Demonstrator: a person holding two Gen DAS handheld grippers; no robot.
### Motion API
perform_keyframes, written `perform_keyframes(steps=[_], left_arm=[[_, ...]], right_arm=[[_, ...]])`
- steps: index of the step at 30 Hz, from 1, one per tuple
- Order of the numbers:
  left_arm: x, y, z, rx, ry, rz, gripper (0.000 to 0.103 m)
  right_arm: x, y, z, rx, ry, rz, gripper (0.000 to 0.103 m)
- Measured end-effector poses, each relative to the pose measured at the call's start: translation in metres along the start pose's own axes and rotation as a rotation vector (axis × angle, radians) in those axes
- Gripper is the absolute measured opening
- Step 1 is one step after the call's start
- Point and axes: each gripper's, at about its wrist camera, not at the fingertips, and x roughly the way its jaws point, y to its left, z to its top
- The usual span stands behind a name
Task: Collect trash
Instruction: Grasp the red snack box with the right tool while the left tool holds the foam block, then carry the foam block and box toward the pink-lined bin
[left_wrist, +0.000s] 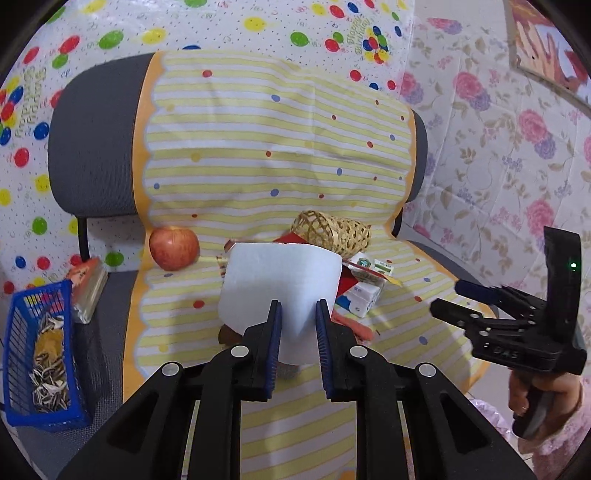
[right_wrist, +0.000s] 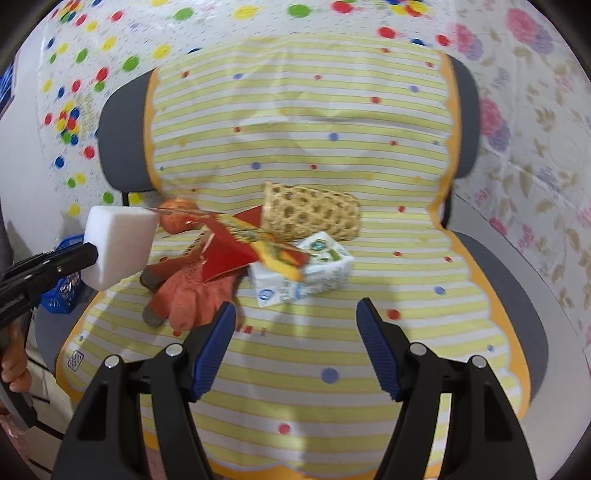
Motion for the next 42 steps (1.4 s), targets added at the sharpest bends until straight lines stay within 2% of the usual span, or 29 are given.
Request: perform_keyframes(steps=[2, 5, 15, 18, 20, 21, 23, 28, 31, 34, 42], left_arm=[[0.004, 0.005, -0.004, 0.008, 0.001, 0.041, 0.019], [0.008, 0.016, -0.007, -0.035, 0.012, 0.018, 0.019], [0.020, 0.030, -0.003, -0.053, 0.002, 0.011, 0.019], [0.022, 0.036, -0.002, -0.066, 0.003, 0.017, 0.019], [0.023, 0.039, -0.001, -0.070, 0.002, 0.022, 0.019], [0.023, 0.040, 0.000, -0.072, 0.001, 0.025, 0.019], [0.021, 0.039, 0.003, -0.072, -0.006, 0.036, 0.019], [0.002, 0.027, 0.009, -0.058, -0.050, 0.030, 0.019], [-0.014, 0.011, 0.008, -0.035, -0.077, 0.018, 0.019], [-0.028, -0.006, 0.003, -0.023, -0.097, -0.010, 0.019], [-0.039, -0.076, -0.036, 0.075, -0.057, -0.098, 0.019]], right_arm=[[0.009, 0.009, 0.002, -0.036, 0.010, -0.005, 0.067], [0.023, 0.024, 0.006, -0.095, 0.019, -0.011, 0.067], [0.079, 0.068, 0.029, -0.335, 0.051, -0.095, 0.067], [0.093, 0.072, 0.033, -0.375, 0.072, -0.110, 0.051], [0.093, 0.071, 0.037, -0.373, 0.070, -0.090, 0.028], [0.090, 0.070, 0.038, -0.368, 0.065, -0.084, 0.022], [0.081, 0.068, 0.041, -0.343, 0.032, -0.091, 0.012], [0.038, 0.036, 0.057, -0.126, -0.064, -0.078, 0.003], [-0.005, 0.013, 0.055, 0.008, -0.112, -0.029, 0.002], [-0.042, 0.009, 0.040, 0.025, -0.134, -0.018, 0.002], [-0.093, -0.007, -0.023, 0.086, -0.071, 0.002, 0.002]])
